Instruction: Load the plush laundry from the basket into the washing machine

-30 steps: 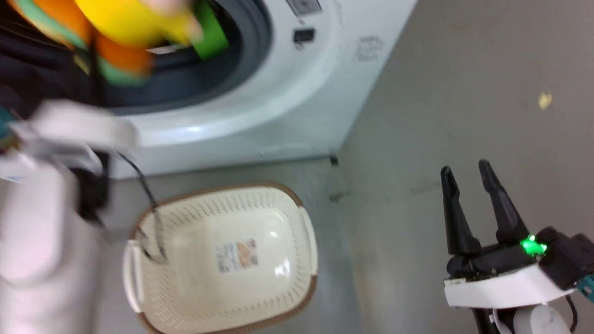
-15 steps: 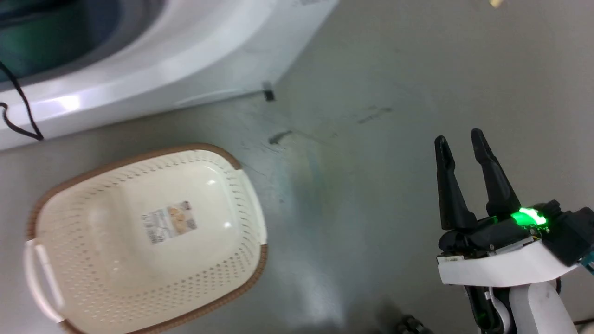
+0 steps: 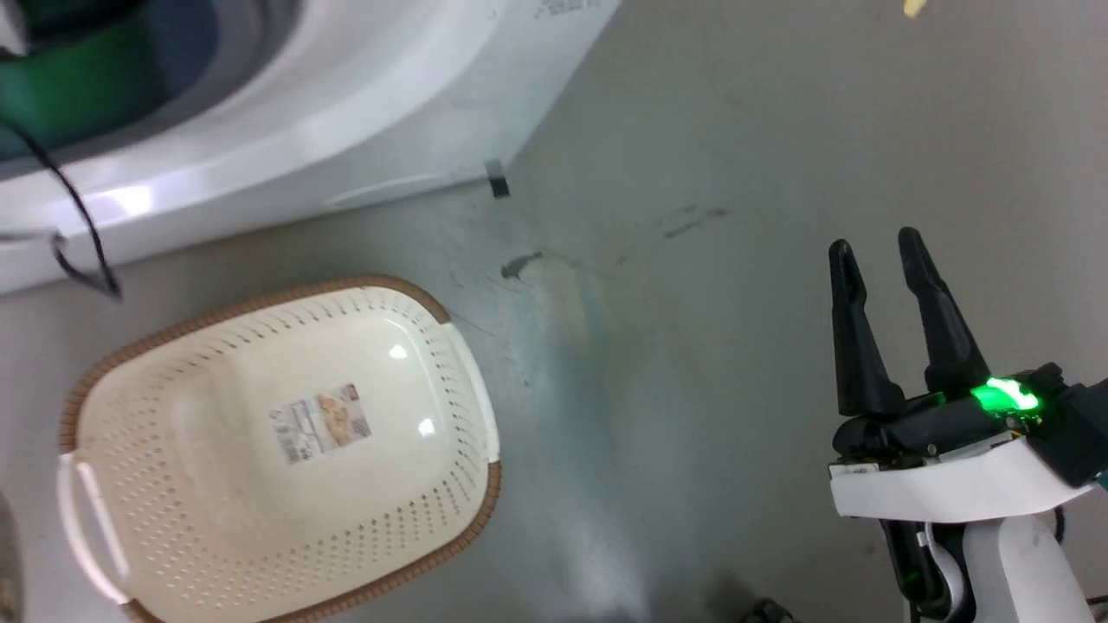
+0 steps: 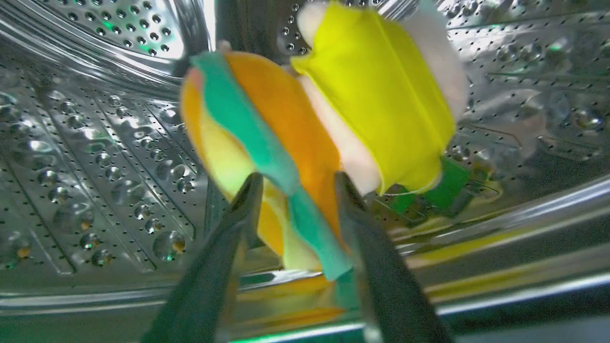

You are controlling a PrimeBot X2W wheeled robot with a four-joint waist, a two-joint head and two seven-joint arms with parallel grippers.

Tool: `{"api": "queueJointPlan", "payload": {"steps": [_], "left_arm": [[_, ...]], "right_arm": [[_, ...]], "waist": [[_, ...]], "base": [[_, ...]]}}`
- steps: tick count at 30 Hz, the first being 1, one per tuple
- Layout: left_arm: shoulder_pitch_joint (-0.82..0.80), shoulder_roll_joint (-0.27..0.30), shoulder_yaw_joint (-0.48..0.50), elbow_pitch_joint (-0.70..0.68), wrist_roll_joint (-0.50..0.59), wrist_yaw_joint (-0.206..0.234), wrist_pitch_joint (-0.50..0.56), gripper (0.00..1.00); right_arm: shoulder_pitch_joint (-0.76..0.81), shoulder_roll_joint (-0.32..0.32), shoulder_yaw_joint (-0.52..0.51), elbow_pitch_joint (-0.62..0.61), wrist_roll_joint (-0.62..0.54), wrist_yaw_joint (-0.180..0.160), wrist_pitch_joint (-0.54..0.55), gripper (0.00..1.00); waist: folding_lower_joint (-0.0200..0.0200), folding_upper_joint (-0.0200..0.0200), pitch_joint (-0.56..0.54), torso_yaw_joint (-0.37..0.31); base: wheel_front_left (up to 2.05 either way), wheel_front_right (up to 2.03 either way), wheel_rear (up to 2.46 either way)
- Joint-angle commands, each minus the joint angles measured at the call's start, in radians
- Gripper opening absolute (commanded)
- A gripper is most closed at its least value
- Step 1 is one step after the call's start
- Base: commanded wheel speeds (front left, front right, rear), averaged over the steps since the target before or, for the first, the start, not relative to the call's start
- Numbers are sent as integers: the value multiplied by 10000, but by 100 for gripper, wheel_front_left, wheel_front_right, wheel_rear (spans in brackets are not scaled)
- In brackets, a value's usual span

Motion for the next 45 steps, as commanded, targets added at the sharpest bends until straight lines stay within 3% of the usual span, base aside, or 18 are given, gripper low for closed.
{"api": "queueJointPlan", "payload": {"steps": [1,7,13,19,23,36,45], "left_arm": [[360,-237,-33,142,-140,-54,-500,100],[1750,-1042,-156,594,-591,-399,-2097,100],[3519,-2228,-301,521,-1230,-677,-3561,100],[5504,-3044,-492,-618,-1711,-792,-4269,100],[7052,-3236,-237,-1732,-2313,-811,-4318,100],[12081,-3704,-118,-5830,-2290,289,-4625,100],[13107,-3887,-625,-6456,-1114,754,-4722,100]], "right_arm": [[-105,-1,-133,14,-195,-7,-46,100],[337,-1,-510,103,-806,-7,-46,100],[1103,-51,-813,234,-1501,-7,-46,100],[1808,-115,-930,201,-1728,-7,-46,100],[2287,-91,-1069,234,-1777,-7,-46,100],[3389,-7,-992,320,-1792,-7,-46,100],[3726,-3,-966,507,-1724,-7,-46,100]], "waist": [[-1,0,-607,370],[-1,0,-2296,1120],[-1,0,-4313,2133],[-1,0,-5771,2970],[-1,0,-6424,3345],[-1,0,-7153,3958],[-1,0,-7256,4128]], "base": [[0,0,0],[0,0,0],[0,0,0],[0,0,0],[0,0,0],[0,0,0],[0,0,0]]}}
